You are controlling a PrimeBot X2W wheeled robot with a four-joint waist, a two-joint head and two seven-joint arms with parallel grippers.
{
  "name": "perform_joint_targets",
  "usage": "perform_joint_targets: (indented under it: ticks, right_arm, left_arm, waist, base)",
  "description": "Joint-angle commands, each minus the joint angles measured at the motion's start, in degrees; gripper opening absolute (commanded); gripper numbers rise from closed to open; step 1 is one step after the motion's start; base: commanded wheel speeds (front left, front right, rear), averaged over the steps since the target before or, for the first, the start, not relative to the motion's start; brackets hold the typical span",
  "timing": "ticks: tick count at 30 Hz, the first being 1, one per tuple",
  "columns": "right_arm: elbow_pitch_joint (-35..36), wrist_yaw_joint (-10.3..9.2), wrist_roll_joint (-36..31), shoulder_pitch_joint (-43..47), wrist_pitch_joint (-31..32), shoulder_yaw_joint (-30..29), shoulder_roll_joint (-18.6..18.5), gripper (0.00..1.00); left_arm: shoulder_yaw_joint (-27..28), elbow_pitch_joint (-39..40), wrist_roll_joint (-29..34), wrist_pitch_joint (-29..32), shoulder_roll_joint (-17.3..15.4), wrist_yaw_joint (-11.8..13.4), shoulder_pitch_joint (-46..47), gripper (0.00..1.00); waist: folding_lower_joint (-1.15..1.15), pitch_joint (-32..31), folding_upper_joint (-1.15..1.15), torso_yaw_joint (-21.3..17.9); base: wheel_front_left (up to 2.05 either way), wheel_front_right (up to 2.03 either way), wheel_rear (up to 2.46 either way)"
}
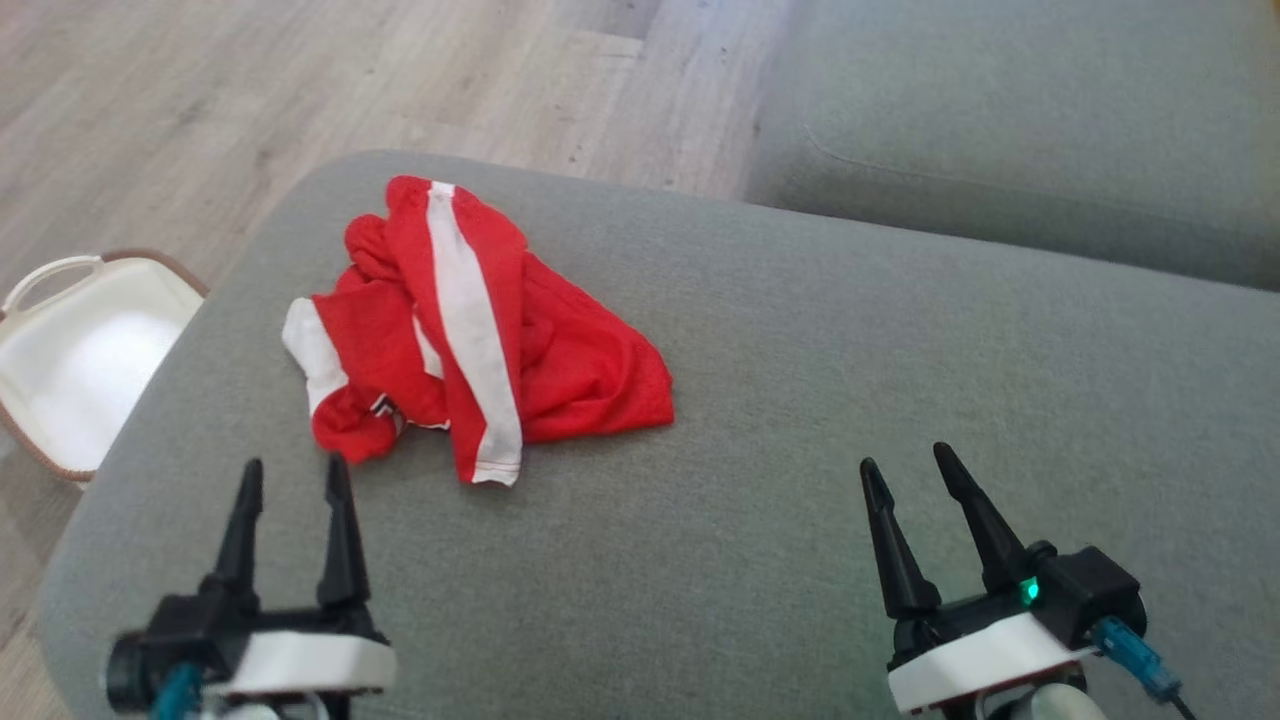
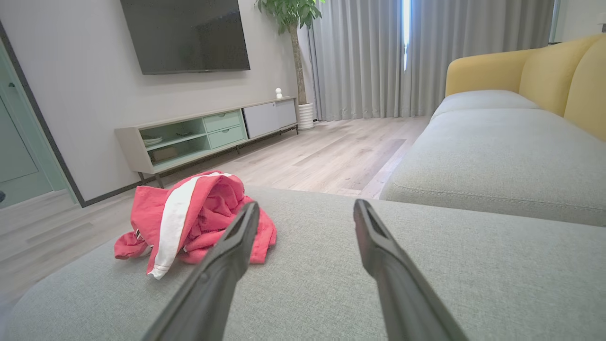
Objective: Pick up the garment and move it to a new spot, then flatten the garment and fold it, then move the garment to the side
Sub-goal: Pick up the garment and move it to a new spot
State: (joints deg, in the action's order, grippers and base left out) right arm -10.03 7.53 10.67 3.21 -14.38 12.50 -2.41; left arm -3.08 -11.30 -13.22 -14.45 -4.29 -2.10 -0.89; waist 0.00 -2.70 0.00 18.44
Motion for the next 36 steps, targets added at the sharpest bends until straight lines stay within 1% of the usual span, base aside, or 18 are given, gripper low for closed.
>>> perform_joint_targets:
  ticks: [1, 3, 5, 9, 10, 11, 15, 18, 22, 27, 31, 35, 36]
  right_arm:
    - [1.74, -0.04, 0.09, -2.08, -0.62, 1.4, -0.46, 1.0]
    - [2.04, -0.04, -0.36, -2.79, -0.62, 1.56, -0.46, 1.0]
    - [2.35, -0.04, -1.15, -3.8, -0.62, 1.73, -0.46, 1.0]
    - [3.37, -0.04, -2.41, -5.96, -0.62, 1.21, -0.46, 1.0]
    - [3.37, -0.04, -2.41, -5.96, -0.62, 1.21, -0.46, 1.0]
    - [3.67, -0.04, -2.72, -6.53, -0.62, 1.09, -0.46, 1.0]
    - [4.59, -0.04, -3.69, -8.49, -0.62, 0.83, -0.46, 1.0]
    - [5.13, -0.04, -4.03, -9.57, -0.62, 0.44, -0.46, 1.0]
    - [5.56, -0.04, -4.2, -10.54, -0.62, 0.11, -0.46, 1.0]
    - [5.82, -0.04, -4.36, -11.46, -0.62, -0.15, -0.46, 1.0]
    - [5.68, -0.04, -4.39, -11.9, -0.62, -0.23, -0.46, 1.0]
    - [5.67, -0.04, -4.42, -11.99, -0.62, -0.11, -0.46, 1.0]
    - [5.66, -0.04, -4.42, -12.0, -0.62, -0.1, -0.46, 1.0]
  left_arm:
    - [2.4, 0.69, 1.05, -0.55, -2.5, -0.78, 5.58, 1.0]
    - [2.34, -0.09, 1.55, -0.05, -4.47, -1.52, 8.62, 1.0]
    - [2.1, -0.78, 1.69, 1.75, -6.67, -2.46, 12.98, 1.0]
    - [0.24, -3.18, 1.14, 7.83, -11.02, -4.28, 24.06, 1.0]
    - [0.24, -3.18, 1.14, 7.83, -11.02, -4.28, 24.06, 1.0]
    - [-0.66, -4.17, 0.98, 9.87, -12.09, -4.6, 26.96, 1.0]
    - [-5.2, -10.52, -0.28, 19.03, -16.35, -5.26, 37.71, 1.0]
    - [-10.12, -15.59, -3.86, 26.09, -18.55, -5.34, 44.09, 1.0]
    - [-17.14, -20.62, -9.2, 31.78, -21.58, -5.36, 49.96, 1.0]
    - [-24.06, -25.43, -16.48, 36.5, -23.98, -5.37, 53.8, 1.0]
    - [-27.15, -28.07, -20.62, 38.4, -24.9, -5.37, 55.41, 1.0]
    - [-30.38, -29.8, -23.47, 39.51, -25.51, -5.38, 56.18, 1.0]
    - [-30.96, -30.15, -24.29, 39.61, -25.64, -5.38, 56.3, 0.86]
  waist:
    - [0.0, 1.49, 0.0, -1.36]
    - [0.0, 3.06, 0.0, -2.33]
    - [0.0, 4.99, 0.0, -3.28]
    - [0.0, 9.03, 0.0, -4.78]
    - [0.0, 9.03, 0.0, -4.78]
    - [0.0, 10.01, 0.0, -5.1]
    - [0.0, 13.63, 0.0, -6.6]
    - [0.0, 15.83, 0.0, -7.65]
    - [0.0, 18.37, 0.0, -9.03]
    - [0.0, 20.72, 0.0, -10.48]
    - [0.0, 21.88, 0.0, -11.33]
    - [0.0, 22.36, 0.0, -11.75]
    - [0.0, 22.41, 0.0, -11.8]
  base:
    - [0.0, 0.0, 0.0]
    - [0.0, 0.0, 0.0]
    - [0.0, 0.0, 0.0]
    - [0.0, 0.0, 0.0]
    - [0.0, 0.0, 0.0]
    - [0.0, 0.0, 0.0]
    - [0.0, 0.0, 0.0]
    - [0.0, 0.0, 0.0]
    - [0.0, 0.0, 0.0]
    - [0.0, 0.0, 0.0]
    - [0.0, 0.0, 0.0]
    - [0.0, 0.0, 0.0]
    - [0.0, 0.0, 0.0]
